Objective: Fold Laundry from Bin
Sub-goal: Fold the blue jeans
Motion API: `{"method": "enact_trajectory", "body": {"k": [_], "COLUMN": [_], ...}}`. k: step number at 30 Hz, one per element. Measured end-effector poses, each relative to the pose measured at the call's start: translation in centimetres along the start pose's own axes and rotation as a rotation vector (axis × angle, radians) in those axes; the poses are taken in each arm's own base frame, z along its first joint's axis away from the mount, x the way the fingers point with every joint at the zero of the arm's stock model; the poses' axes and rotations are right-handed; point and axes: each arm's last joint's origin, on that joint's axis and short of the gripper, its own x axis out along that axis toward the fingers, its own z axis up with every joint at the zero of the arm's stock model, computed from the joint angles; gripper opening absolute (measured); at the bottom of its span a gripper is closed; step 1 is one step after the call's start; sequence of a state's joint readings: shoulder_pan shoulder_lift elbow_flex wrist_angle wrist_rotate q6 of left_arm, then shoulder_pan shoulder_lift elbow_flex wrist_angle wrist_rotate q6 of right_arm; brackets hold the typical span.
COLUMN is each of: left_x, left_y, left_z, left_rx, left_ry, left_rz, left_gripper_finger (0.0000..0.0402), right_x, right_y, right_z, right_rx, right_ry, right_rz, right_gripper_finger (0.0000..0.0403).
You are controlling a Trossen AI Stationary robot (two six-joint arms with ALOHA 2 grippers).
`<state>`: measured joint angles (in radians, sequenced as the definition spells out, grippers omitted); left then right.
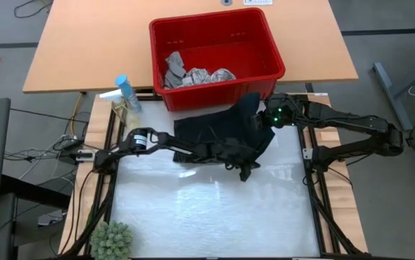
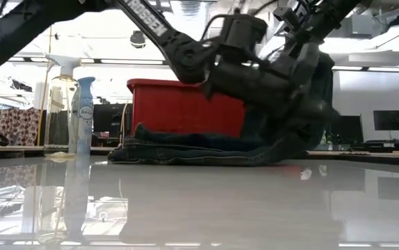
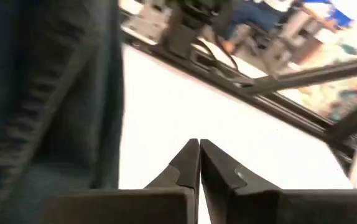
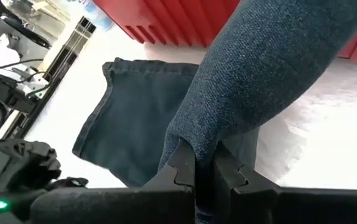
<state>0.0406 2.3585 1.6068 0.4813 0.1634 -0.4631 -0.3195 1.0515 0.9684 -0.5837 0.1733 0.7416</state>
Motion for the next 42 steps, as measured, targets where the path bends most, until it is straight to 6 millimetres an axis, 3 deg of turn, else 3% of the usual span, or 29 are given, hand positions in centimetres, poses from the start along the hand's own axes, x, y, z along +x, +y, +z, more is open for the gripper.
{"method": "enact_trajectory", "body": {"k": [4, 10, 13, 17, 22, 26, 30, 35, 38, 42], "left_x": [-0.2, -3.3, -4.6, -6.6, -7.2, -8.4, -9.3, -9.9, -9.8, -9.1], "left_y": [-0.3, -4.0, -4.4, -3.1, 0.9, 3.6, 6.7, 7.8, 8.4, 6.4], "left_z": [0.8, 6.0, 7.0, 8.5, 5.6, 5.5, 3.7, 5.4, 4.9, 4.7], "left_rx": [0.023, 0.155, 0.212, 0.293, 0.21, 0.135, 0.114, 0.128, 0.14, 0.178], "left_ry": [0.042, 0.029, 0.079, 0.068, 0.106, 0.026, 0.056, -0.054, -0.021, -0.035], "left_rz": [-0.084, -0.308, -0.228, 0.109, 0.44, 0.468, 0.517, 0.596, 0.572, 0.494], "left_gripper_finger": [0.0, 0.0, 0.0, 0.0, 0.0, 0.0, 0.0, 0.0, 0.0, 0.0], "right_x": [0.0, -0.1, -0.1, -0.1, -0.1, -0.1, -0.1, -0.2, -0.1, -0.1], "right_y": [-0.3, -0.9, -1.0, -1.2, -1.2, -1.2, -1.1, -0.8, -0.8, -0.9], "right_z": [-0.1, 0.1, 0.1, 0.1, 0.1, 0.1, 0.0, -0.2, -0.2, -0.1], "right_rx": [-0.022, -0.047, -0.059, -0.079, -0.096, -0.099, -0.108, -0.119, -0.12, -0.112], "right_ry": [0.015, 0.02, 0.021, 0.026, 0.025, 0.026, 0.029, 0.036, 0.037, 0.034], "right_rz": [-0.025, -0.056, -0.064, -0.072, -0.074, -0.074, -0.07, -0.06, -0.059, -0.064], "right_gripper_finger": [0.0037, 0.0037, 0.0037, 0.0037, 0.0037, 0.0037, 0.0037, 0.0037, 0.0037, 0.0037]}}
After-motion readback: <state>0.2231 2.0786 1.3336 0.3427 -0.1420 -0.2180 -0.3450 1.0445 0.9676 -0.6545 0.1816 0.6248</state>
